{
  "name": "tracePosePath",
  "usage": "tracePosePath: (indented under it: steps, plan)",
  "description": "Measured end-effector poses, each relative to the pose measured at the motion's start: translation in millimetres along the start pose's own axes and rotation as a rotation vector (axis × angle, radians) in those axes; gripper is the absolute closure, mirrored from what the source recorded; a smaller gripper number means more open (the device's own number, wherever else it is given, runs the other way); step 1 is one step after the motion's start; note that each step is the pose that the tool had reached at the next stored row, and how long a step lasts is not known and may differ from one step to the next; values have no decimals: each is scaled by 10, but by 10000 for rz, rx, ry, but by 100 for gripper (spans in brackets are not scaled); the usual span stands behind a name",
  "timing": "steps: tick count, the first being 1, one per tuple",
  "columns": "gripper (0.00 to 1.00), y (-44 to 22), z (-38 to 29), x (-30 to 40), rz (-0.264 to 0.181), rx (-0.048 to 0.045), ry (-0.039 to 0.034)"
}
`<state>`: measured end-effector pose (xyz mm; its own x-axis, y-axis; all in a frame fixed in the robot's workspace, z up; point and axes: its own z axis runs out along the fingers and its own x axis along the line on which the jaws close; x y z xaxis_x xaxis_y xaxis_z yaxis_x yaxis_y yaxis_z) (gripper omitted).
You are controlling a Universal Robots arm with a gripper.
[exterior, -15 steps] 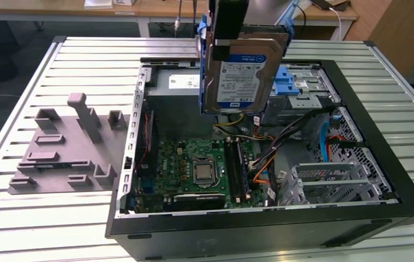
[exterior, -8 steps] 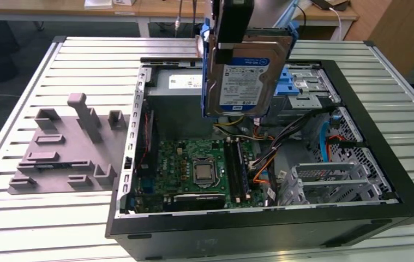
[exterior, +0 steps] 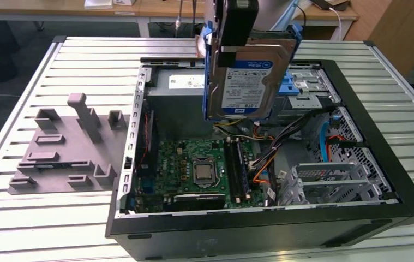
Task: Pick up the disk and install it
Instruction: 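Insert the disk into the insertion slot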
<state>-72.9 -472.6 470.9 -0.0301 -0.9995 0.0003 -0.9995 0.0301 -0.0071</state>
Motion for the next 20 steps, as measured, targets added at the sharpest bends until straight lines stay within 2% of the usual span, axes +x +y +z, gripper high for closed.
tracePosePath:
  steps: [20]
  plan:
    - [64,-71,1,152,0,0,0]
